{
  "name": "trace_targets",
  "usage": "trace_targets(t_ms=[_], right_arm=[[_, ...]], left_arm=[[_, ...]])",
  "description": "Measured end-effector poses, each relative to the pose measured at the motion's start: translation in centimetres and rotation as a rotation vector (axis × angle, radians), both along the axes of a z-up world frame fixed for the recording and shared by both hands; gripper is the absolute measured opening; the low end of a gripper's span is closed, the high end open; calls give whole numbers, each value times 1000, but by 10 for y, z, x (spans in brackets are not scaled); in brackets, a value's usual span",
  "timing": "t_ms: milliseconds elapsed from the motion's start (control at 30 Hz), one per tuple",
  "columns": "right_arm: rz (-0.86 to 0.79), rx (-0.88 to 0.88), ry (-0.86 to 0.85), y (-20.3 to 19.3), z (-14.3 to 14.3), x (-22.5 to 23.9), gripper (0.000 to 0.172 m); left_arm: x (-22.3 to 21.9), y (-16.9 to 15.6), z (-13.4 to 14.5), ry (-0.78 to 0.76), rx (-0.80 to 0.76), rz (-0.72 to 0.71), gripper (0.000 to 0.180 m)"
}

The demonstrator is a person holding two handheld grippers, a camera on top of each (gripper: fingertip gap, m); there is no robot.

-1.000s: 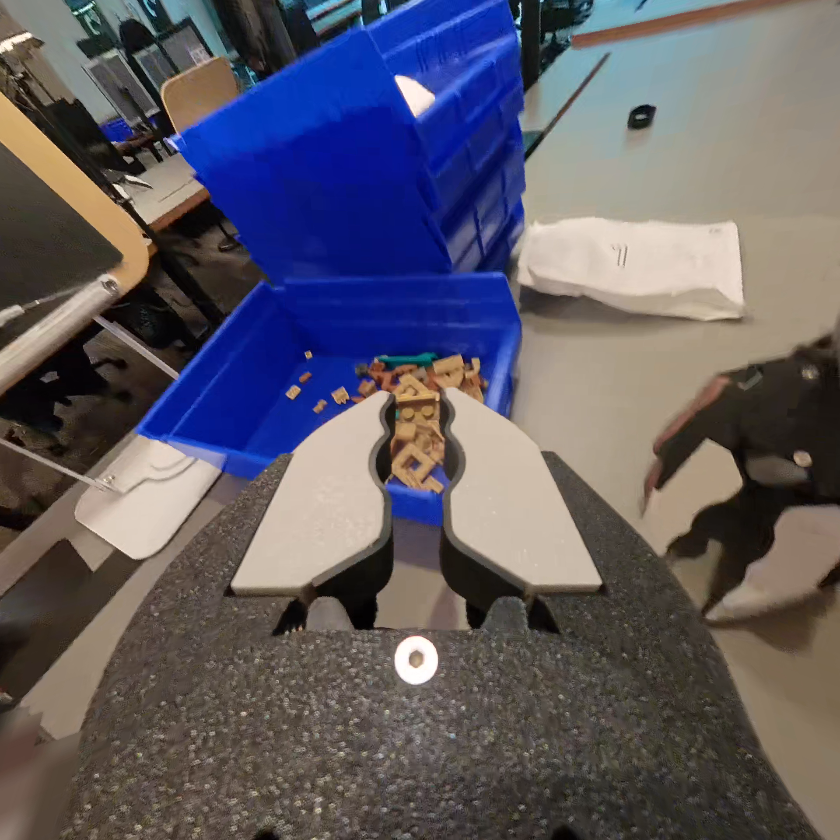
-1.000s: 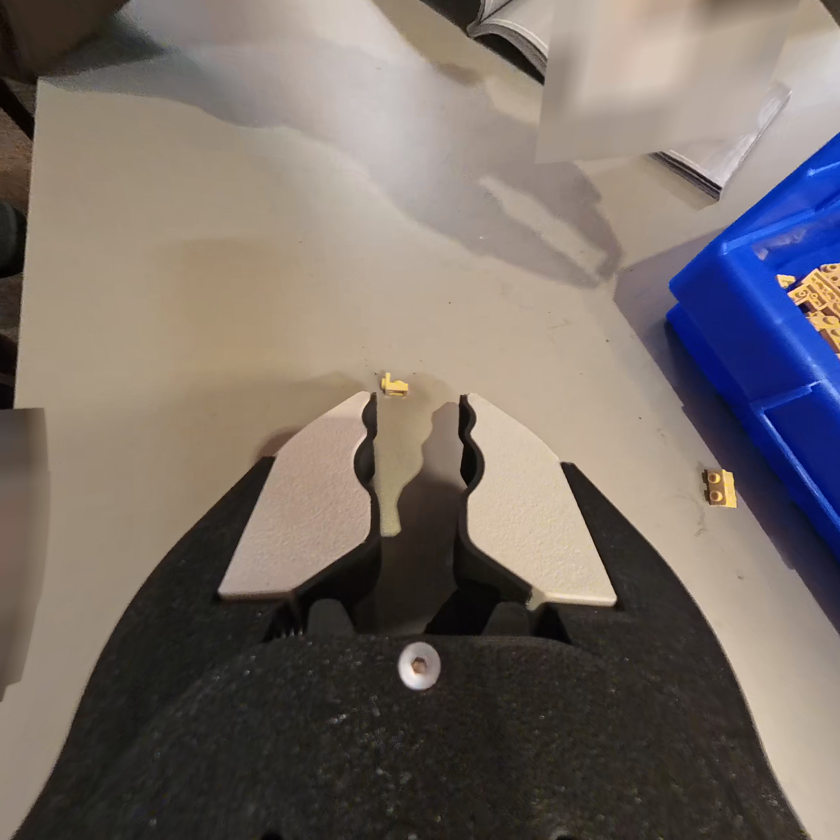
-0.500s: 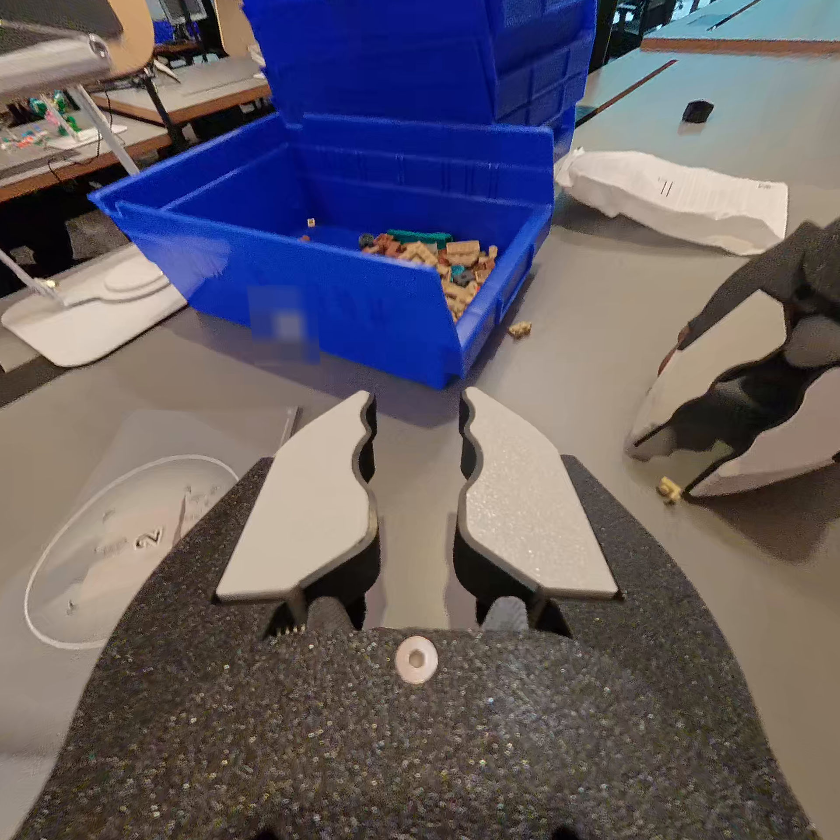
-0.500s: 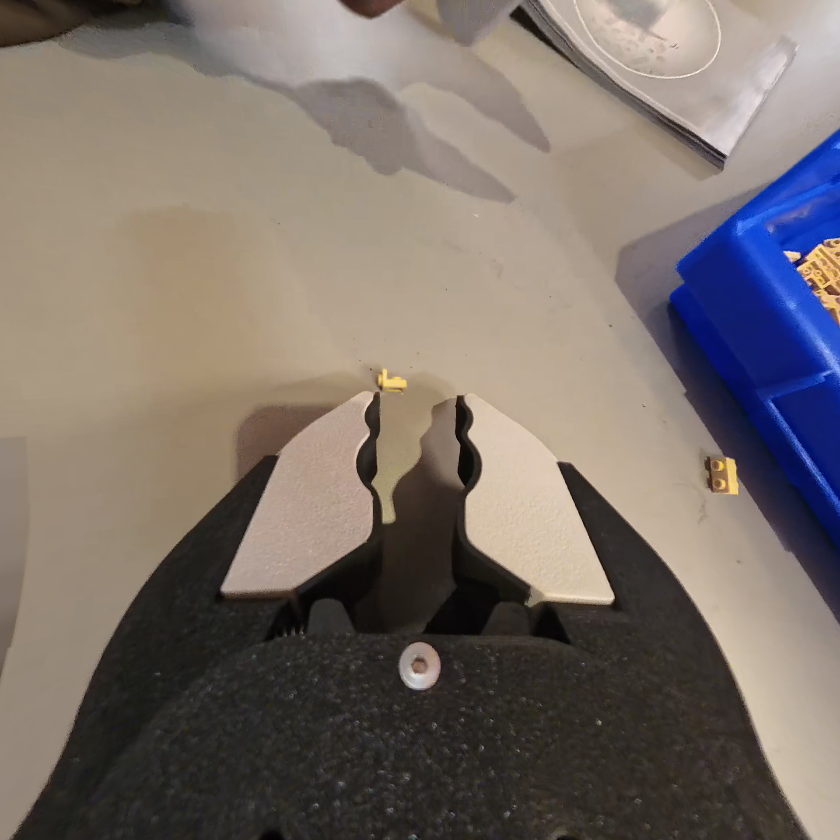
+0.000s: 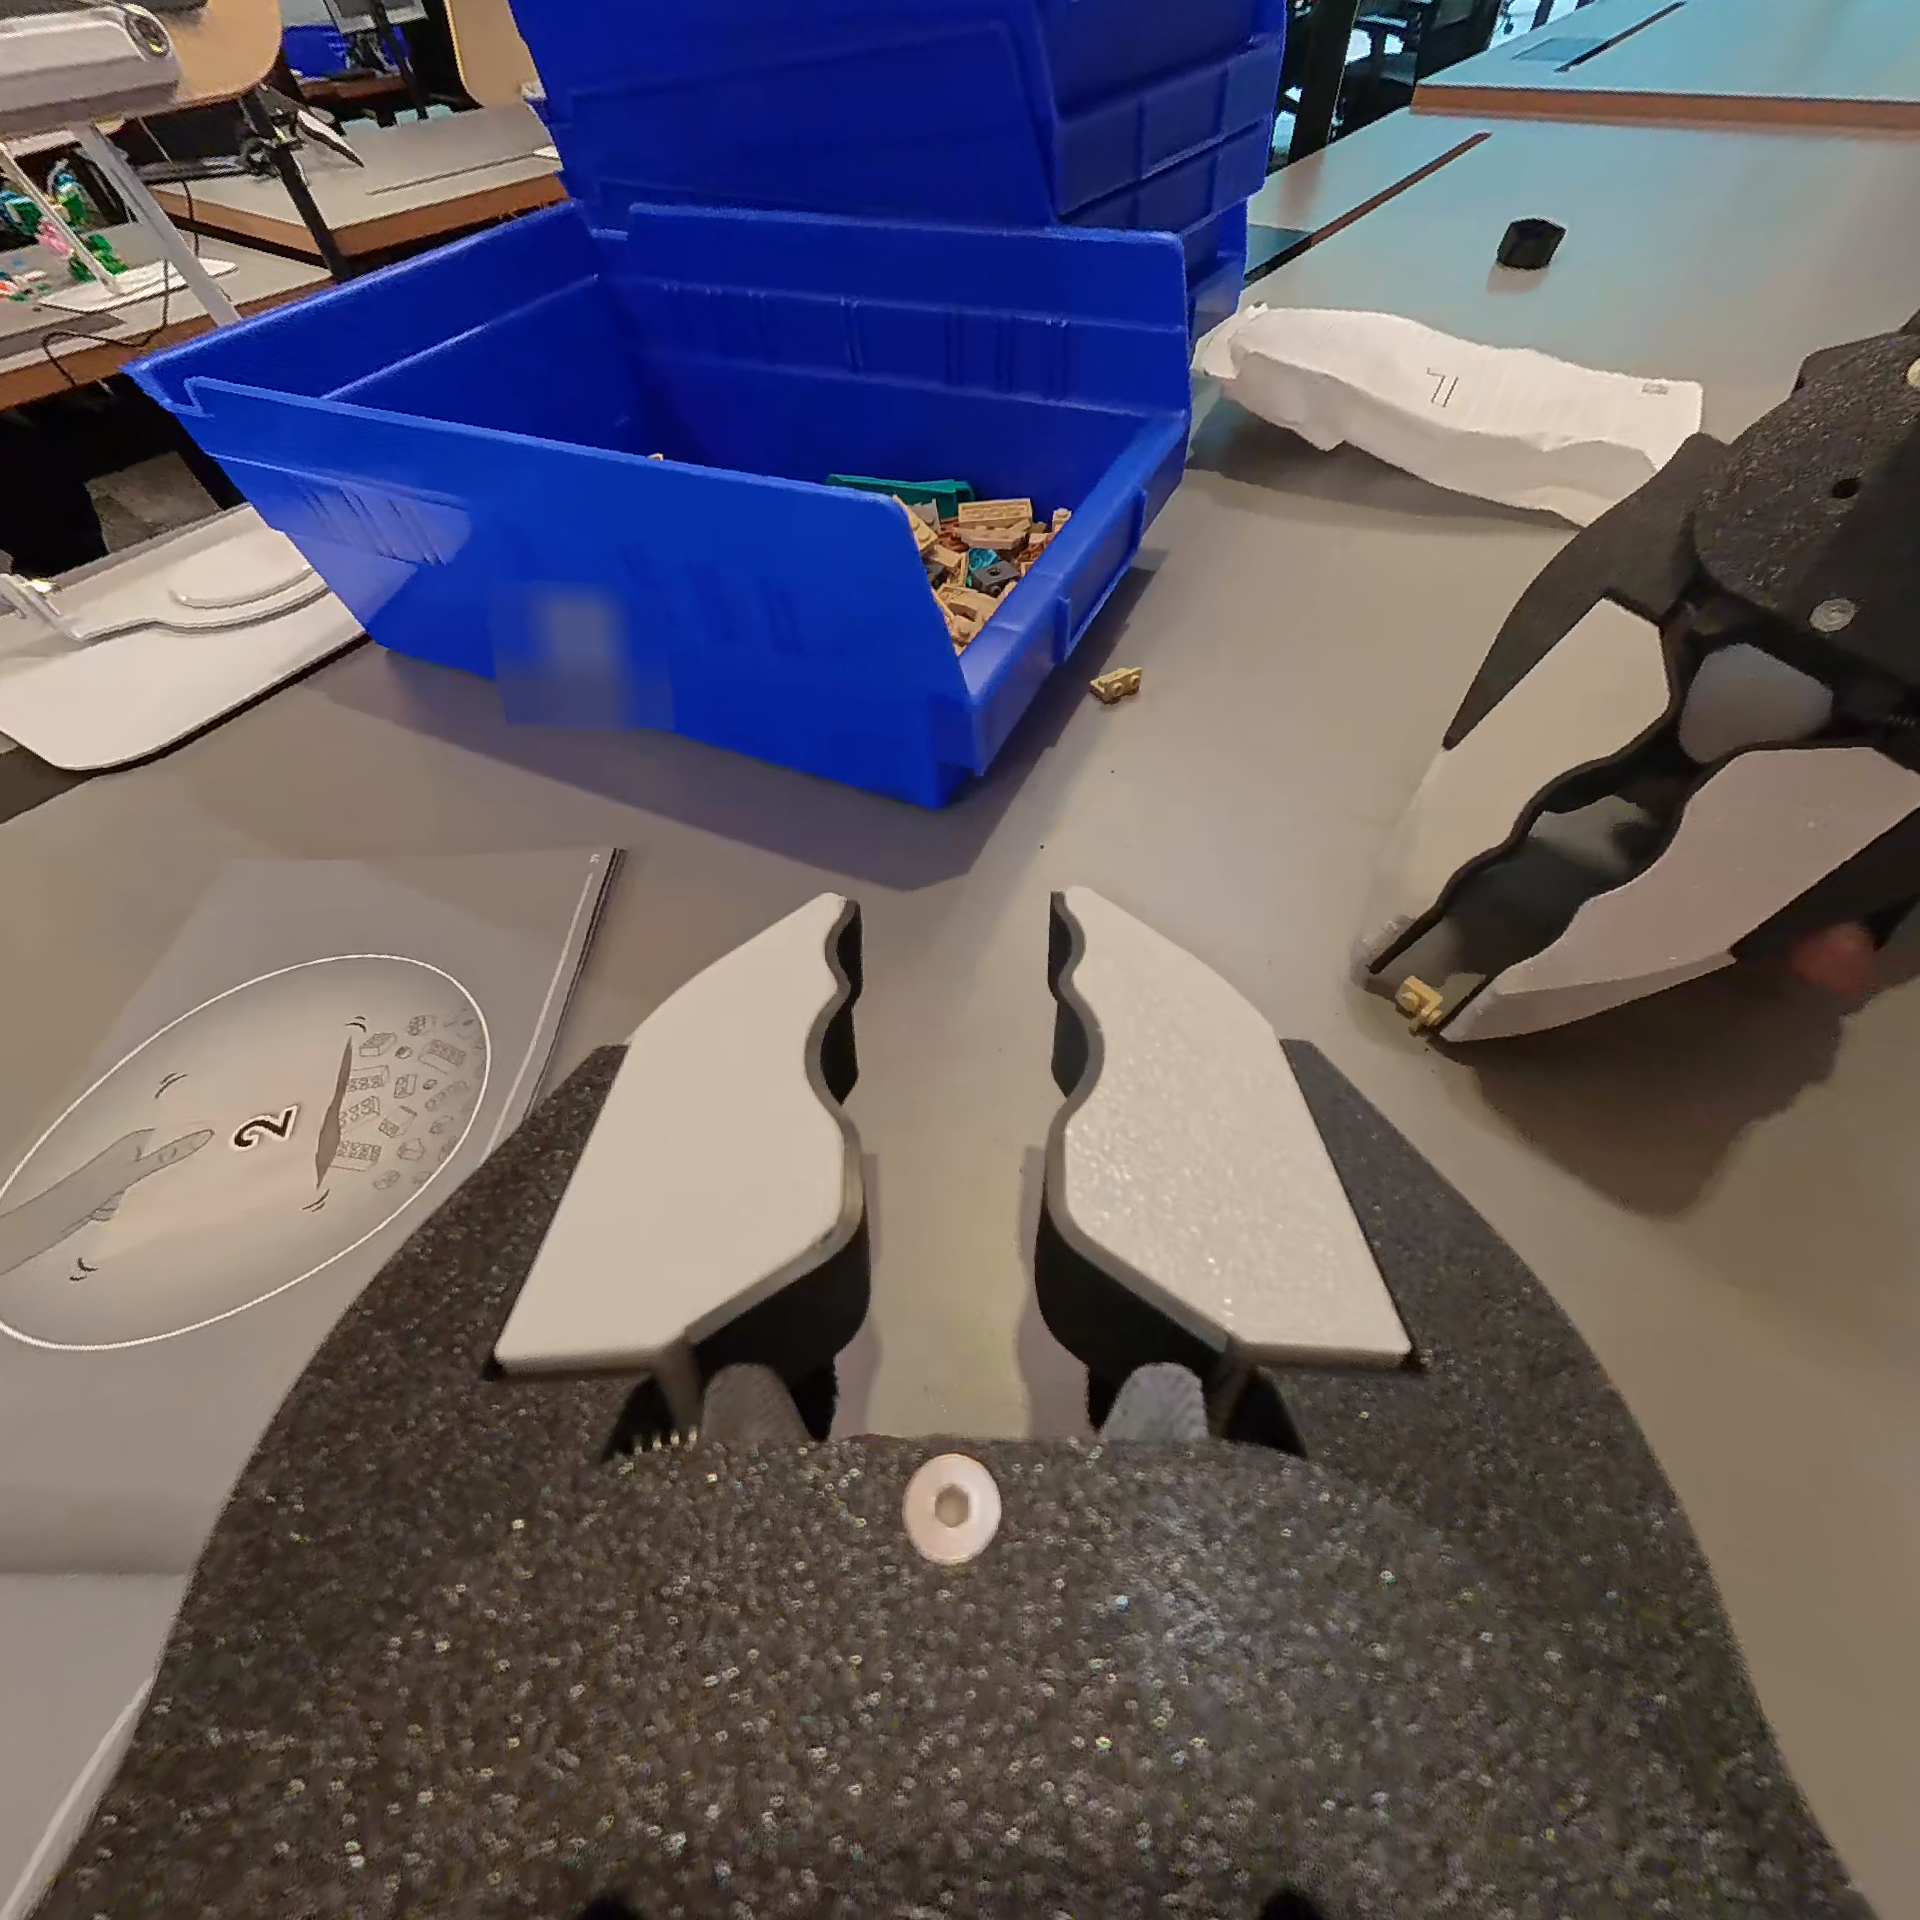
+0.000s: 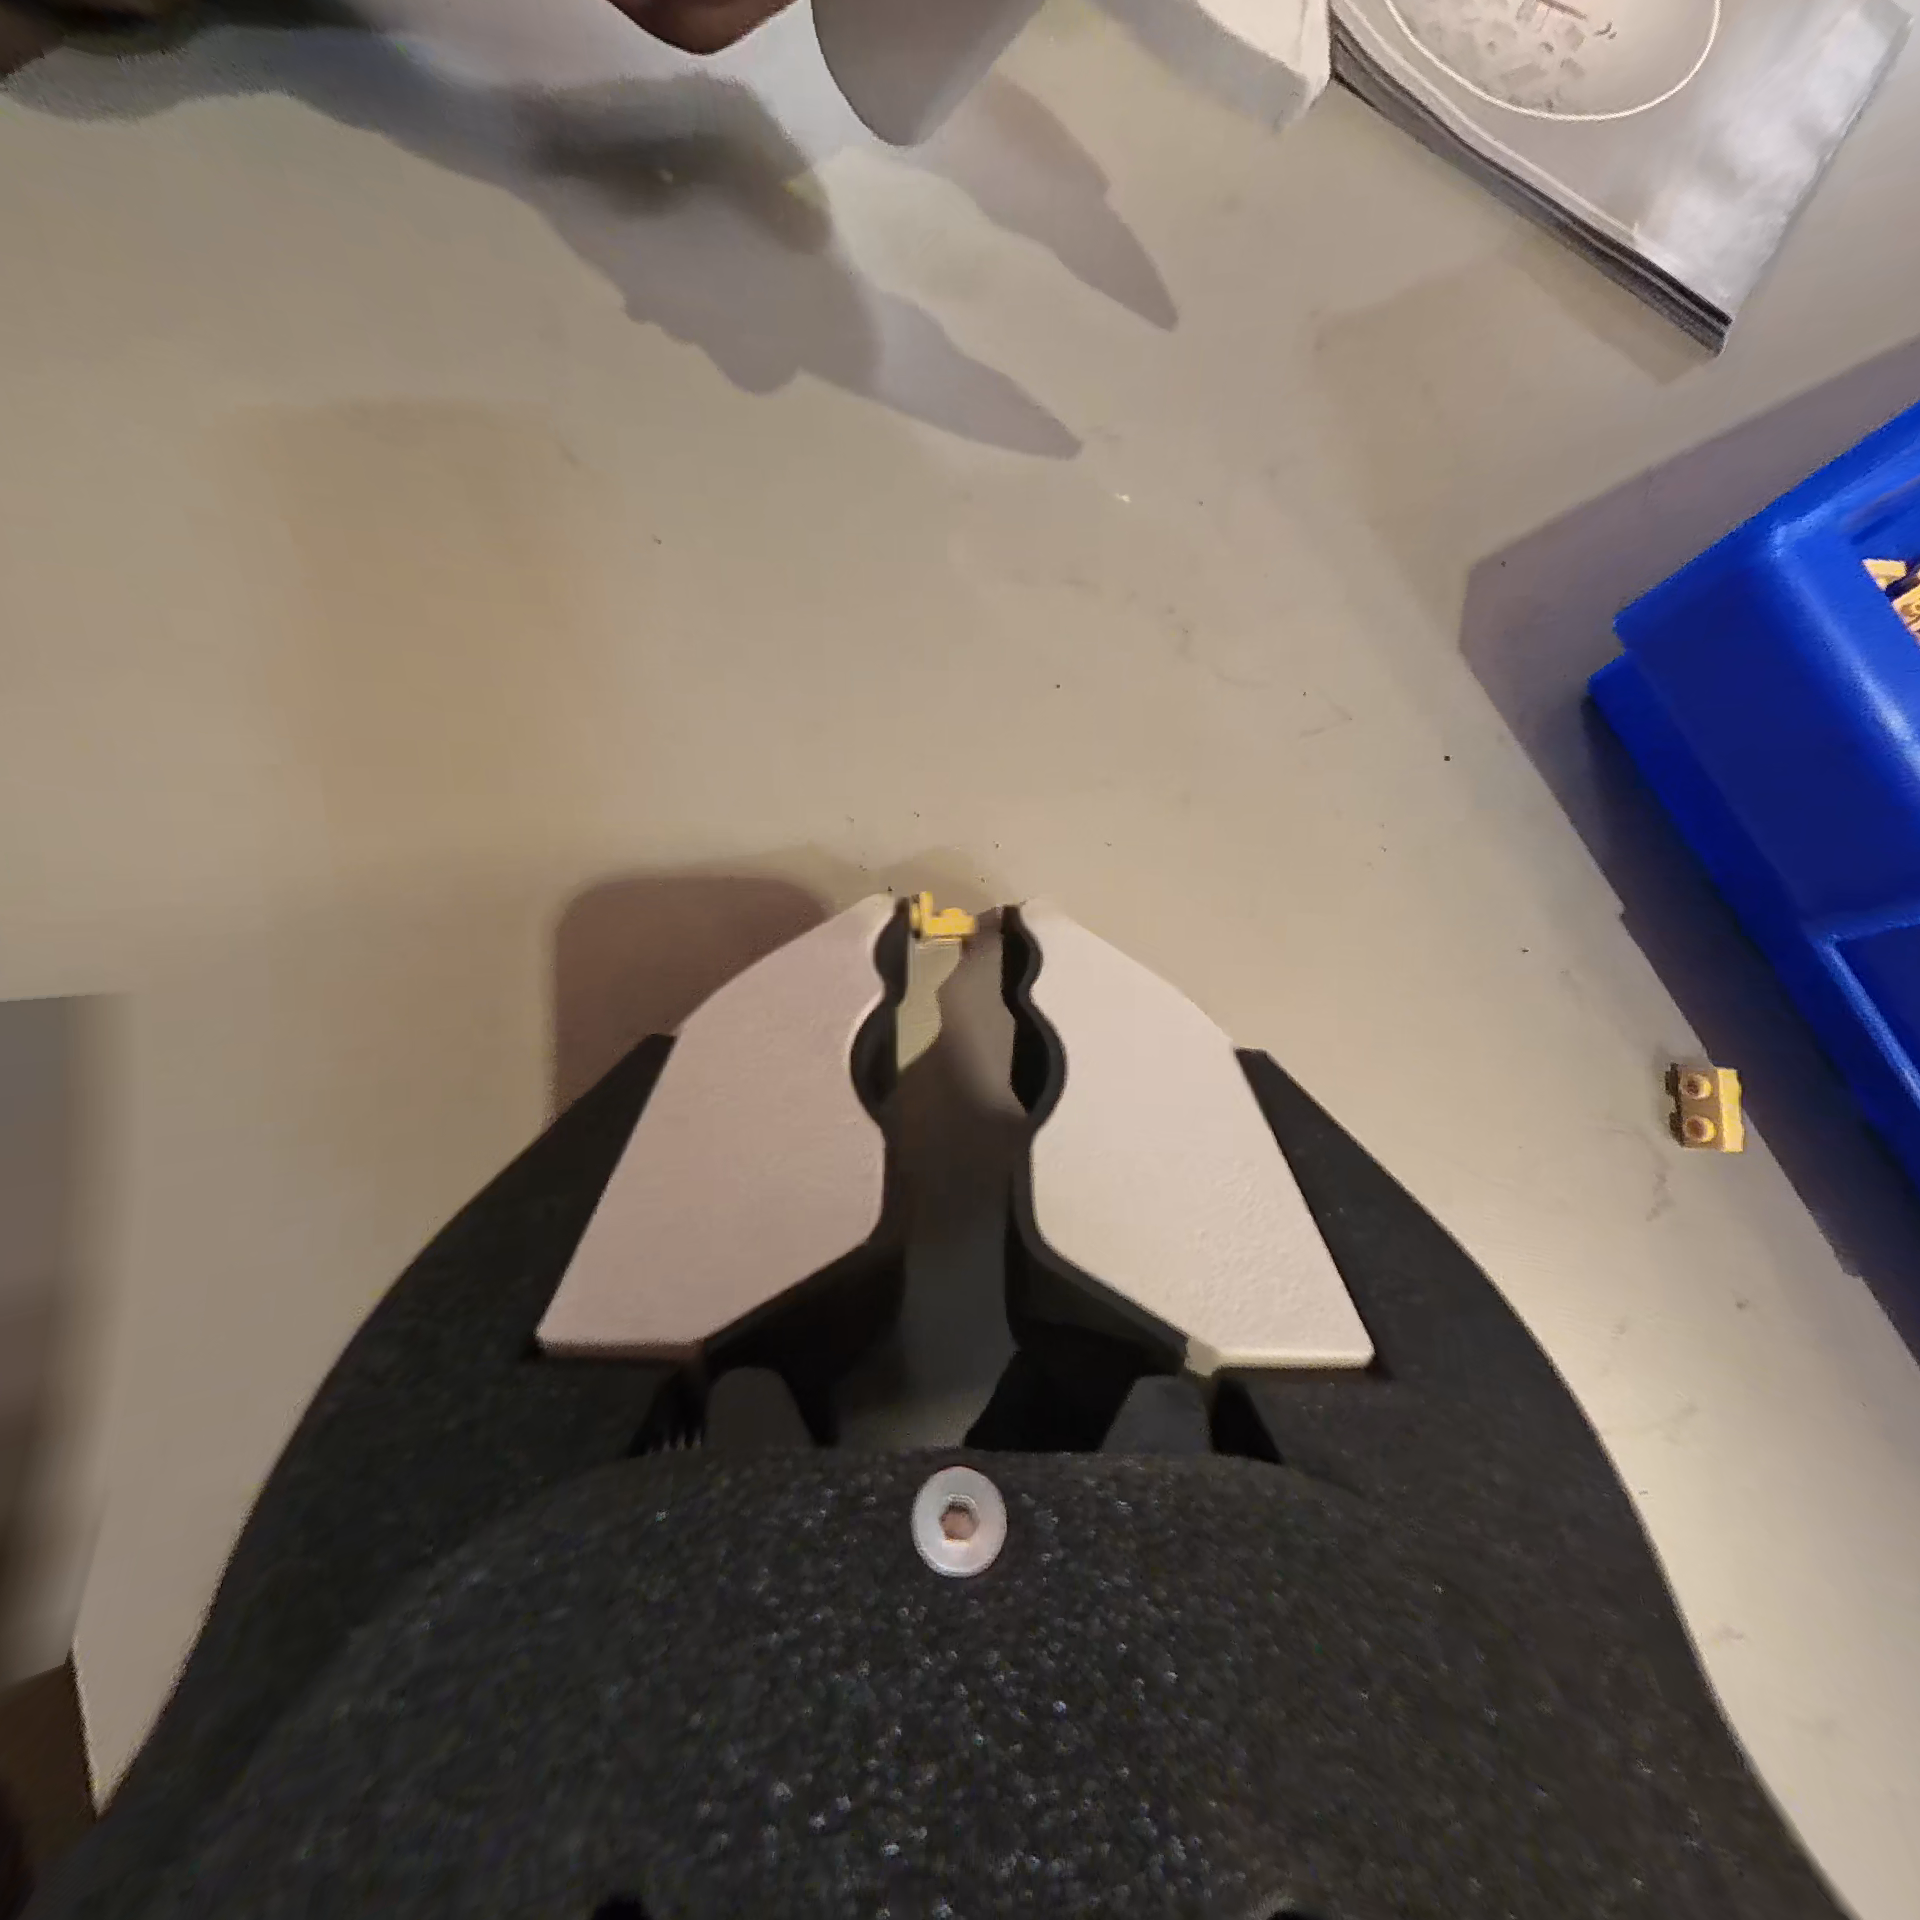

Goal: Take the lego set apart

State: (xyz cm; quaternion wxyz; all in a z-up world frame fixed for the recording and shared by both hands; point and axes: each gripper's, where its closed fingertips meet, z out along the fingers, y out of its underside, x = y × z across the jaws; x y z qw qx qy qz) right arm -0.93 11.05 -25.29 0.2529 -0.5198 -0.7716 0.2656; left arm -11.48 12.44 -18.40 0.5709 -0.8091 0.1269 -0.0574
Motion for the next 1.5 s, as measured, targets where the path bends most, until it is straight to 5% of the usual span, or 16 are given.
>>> trace_targets(t_ms=[267, 467, 567, 667, 933, 1233, 1500], right_arm=[[-8, 49, 21, 13, 10, -5, 11], [-260, 170, 368, 109, 114, -51, 22], [-319, 172, 366, 139, 133, -55, 33], [-337, 140, 323, 147, 120, -42, 31], [-355, -23, 52, 145, 21, 0, 23], [-365, 46, 6, 153, 0, -15, 21], [-291, 35, -8, 140, 10, -11, 4]], left_arm=[[0, -2, 1, 3, 6, 2, 34], [1, -1, -3, 10, -11, 2, 33], [-1, -1, -7, 21, -18, 15, 33], [-4, -2, -6, 16, -16, 25, 33], [6, -2, -3, 25, -15, -11, 32], [4, -3, -6, 43, -24, -2, 32], [6, -4, -7, 58, -26, -7, 32]])
